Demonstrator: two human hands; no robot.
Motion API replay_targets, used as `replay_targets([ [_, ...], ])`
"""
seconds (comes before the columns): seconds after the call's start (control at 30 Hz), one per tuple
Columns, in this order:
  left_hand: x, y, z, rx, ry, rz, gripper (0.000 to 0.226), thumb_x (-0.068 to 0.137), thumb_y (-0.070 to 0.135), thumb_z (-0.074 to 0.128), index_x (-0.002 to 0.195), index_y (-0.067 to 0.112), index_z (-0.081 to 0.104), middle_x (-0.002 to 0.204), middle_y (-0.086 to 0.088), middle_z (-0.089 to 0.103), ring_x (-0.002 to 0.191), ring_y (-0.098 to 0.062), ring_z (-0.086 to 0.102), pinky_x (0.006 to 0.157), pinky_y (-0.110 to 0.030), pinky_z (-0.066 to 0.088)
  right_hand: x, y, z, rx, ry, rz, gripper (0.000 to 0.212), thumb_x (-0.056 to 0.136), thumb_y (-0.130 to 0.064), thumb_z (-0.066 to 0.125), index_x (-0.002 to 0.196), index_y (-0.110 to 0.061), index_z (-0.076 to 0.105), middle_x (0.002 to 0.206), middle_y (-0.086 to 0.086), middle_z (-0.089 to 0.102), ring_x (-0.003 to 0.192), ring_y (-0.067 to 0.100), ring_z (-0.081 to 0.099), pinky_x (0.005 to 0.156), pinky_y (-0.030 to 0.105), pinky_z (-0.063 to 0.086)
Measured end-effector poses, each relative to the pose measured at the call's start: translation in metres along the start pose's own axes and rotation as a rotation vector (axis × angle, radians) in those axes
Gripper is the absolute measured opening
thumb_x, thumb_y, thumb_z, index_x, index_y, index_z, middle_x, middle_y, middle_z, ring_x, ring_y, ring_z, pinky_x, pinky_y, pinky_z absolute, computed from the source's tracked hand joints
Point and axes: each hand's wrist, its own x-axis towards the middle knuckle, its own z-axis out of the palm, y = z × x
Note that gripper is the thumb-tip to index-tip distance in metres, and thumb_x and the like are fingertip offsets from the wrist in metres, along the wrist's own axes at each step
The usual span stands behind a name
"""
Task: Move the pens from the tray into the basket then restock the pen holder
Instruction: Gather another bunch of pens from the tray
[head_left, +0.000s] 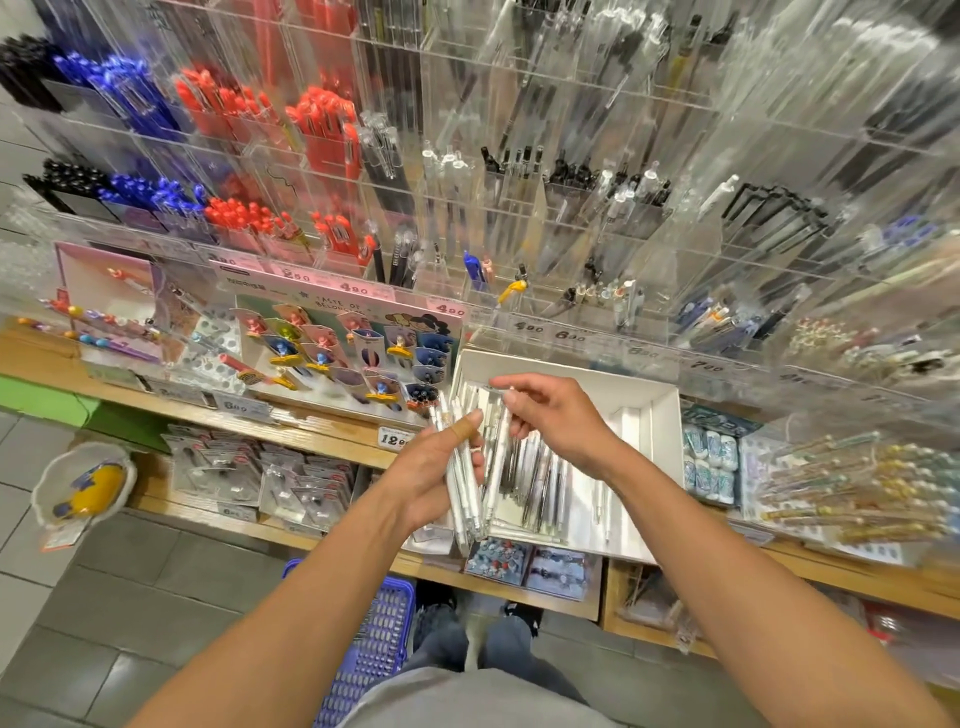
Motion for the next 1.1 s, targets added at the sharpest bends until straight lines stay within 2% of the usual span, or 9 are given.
replay_targets([
  [0.1,-0.002,-0.003,0.005,-0.023,-0.181,-0.017,0.027,0.085,0.027,0.072,0.101,0.006,0.072,0.082,-0.009,0.064,0.066,-0.019,0.061,0.066,-0.034,0.055,0.000,-0.002,0.015,0.067,0.006,0.038,0.017,0.093,-0.008,0.061,0.108,-0.012,0.067,0.066,0.000,0.063,0.058,0.009,0.059,0.059,0.021,0.050],
  [0.33,-0.002,-0.005,0.000,-0.052,-0.055,-0.042,0.023,0.073,0.001,0.073,0.092,0.006,0.061,0.070,-0.005,0.063,0.050,-0.012,0.055,0.050,-0.023,0.051,0.005,0.026,0.017,0.058,0.030,0.136,0.018,0.091,-0.026,0.065,0.108,-0.020,0.064,0.082,0.000,0.071,0.062,0.013,0.063,0.063,0.030,0.053],
  [0.43,-0.003,0.001,-0.012,-0.097,-0.005,-0.017,0.022,0.075,-0.002,0.068,0.089,0.010,0.055,0.069,-0.004,0.057,0.052,-0.012,0.054,0.050,-0.023,0.052,0.001,0.062,0.006,-0.586,-0.280,0.358,0.011,0.096,-0.018,0.056,0.098,-0.012,0.066,0.094,-0.005,0.068,0.068,0.011,0.065,0.065,0.025,0.054],
  [0.53,-0.003,0.005,-0.022,-0.109,0.024,-0.003,0.017,0.081,-0.004,0.063,0.088,0.009,0.056,0.070,-0.003,0.054,0.052,-0.012,0.053,0.049,-0.024,0.051,-0.015,0.099,0.004,-0.999,-0.672,0.474,0.030,0.096,-0.016,0.051,0.066,-0.011,0.055,0.074,-0.002,0.058,0.053,0.016,0.049,0.060,0.029,0.044],
  [0.63,-0.002,0.007,-0.029,-0.108,0.053,-0.002,0.011,0.085,-0.003,0.061,0.089,0.006,0.057,0.069,-0.004,0.054,0.052,-0.012,0.053,0.049,-0.024,0.051,-0.022,0.105,-0.003,-1.014,-0.717,0.438,0.043,0.097,-0.020,0.048,0.057,-0.017,0.033,0.055,-0.005,0.028,0.048,0.015,0.021,0.058,0.031,0.028],
  [0.73,0.000,0.005,-0.031,-0.080,0.080,-0.001,0.012,0.085,-0.003,0.061,0.089,0.007,0.058,0.070,-0.004,0.055,0.053,-0.013,0.053,0.050,-0.025,0.051,-0.021,0.090,-0.009,-0.952,-0.792,0.374,0.036,0.100,-0.025,0.048,0.066,-0.015,0.042,0.062,-0.010,0.036,0.058,0.015,0.033,0.067,0.031,0.034],
  [0.87,0.001,0.005,-0.028,-0.076,0.068,-0.003,0.015,0.080,-0.003,0.065,0.089,0.008,0.059,0.070,-0.004,0.057,0.054,-0.013,0.055,0.050,-0.025,0.051,-0.022,0.063,-0.030,-0.824,-0.714,0.366,0.025,0.100,-0.026,0.050,0.100,-0.005,0.064,0.087,0.006,0.058,0.078,0.012,0.047,0.076,0.027,0.040],
  [0.97,0.001,0.007,-0.023,-0.062,0.065,0.000,0.021,0.070,0.002,0.072,0.088,0.006,0.061,0.069,-0.006,0.058,0.054,-0.014,0.055,0.050,-0.026,0.052,-0.030,0.041,-0.044,-0.561,-0.462,0.364,0.014,0.100,-0.023,0.051,0.095,-0.018,0.063,0.081,-0.007,0.057,0.067,0.004,0.048,0.062,0.017,0.040],
  [1.1,0.002,0.005,-0.014,-0.118,0.064,0.020,0.031,0.066,0.008,0.078,0.094,0.002,0.065,0.067,-0.005,0.062,0.054,-0.013,0.058,0.051,-0.026,0.054,-0.041,0.019,-0.032,-0.098,-0.185,0.331,0.010,0.097,-0.016,0.056,0.098,-0.009,0.063,0.081,0.000,0.065,0.064,0.007,0.057,0.061,0.022,0.048],
])
